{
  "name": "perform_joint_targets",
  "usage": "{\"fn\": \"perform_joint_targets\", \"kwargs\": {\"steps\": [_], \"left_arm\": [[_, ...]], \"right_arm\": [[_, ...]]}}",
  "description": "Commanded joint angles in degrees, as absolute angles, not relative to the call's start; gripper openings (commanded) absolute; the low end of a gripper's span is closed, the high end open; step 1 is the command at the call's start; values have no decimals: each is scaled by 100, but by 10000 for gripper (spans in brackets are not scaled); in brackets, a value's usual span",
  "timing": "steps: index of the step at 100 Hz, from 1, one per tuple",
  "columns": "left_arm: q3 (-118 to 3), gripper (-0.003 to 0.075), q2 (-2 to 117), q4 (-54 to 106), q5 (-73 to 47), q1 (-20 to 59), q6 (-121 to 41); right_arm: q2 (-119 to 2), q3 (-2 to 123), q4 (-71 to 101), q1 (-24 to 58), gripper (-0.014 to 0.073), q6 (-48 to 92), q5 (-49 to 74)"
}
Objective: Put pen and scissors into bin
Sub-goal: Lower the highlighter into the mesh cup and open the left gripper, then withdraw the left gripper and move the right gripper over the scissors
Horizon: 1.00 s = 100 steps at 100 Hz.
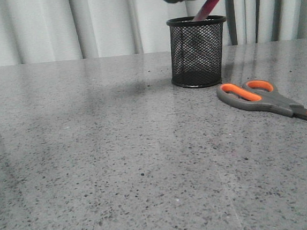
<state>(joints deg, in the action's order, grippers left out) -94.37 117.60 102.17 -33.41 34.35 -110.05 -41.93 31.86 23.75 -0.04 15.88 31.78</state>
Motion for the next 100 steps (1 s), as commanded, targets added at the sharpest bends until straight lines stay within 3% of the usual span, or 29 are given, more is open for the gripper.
{"fn": "perform_joint_targets", "kwargs": {"steps": [1,10,17,29,34,39,47,54,61,73,100], "left_arm": [[-9645,-14,11447,10589,-3691,3470,-11025],[-9645,46,11447,10575,-3746,3470,-11043],[-9645,158,11447,10462,-3746,3470,-11039],[-9645,427,11447,10442,-3695,3459,-11039],[-9645,489,11435,10488,-3695,3420,-11039],[-9645,503,11379,10477,-3735,3384,-11039],[-9645,476,11236,10441,-3885,3238,-11039],[-9645,404,11037,10331,-3971,3096,-11039],[-9645,280,10780,10001,-3983,2934,-10864],[-9645,-18,10284,8987,-3997,2604,-9877],[-9375,-20,9191,6503,-4146,1897,-7833]], "right_arm": [[-4208,3376,2440,-33,414,1636,2875],[-4208,3376,2440,-33,414,1636,2875],[-4208,3376,2440,-33,414,1636,2875],[-4208,3376,2440,-33,414,1636,2875],[-4208,3376,2440,-33,414,1636,2875],[-4208,3376,2440,-33,414,1636,2875],[-4208,3376,2440,-33,414,1636,2862],[-4208,3376,2440,-33,412,1636,2777],[-4208,3376,2440,-33,412,1636,2623],[-4208,3376,2523,-33,412,1636,2535],[-4220,3416,2686,-33,412,1767,2499]]}}
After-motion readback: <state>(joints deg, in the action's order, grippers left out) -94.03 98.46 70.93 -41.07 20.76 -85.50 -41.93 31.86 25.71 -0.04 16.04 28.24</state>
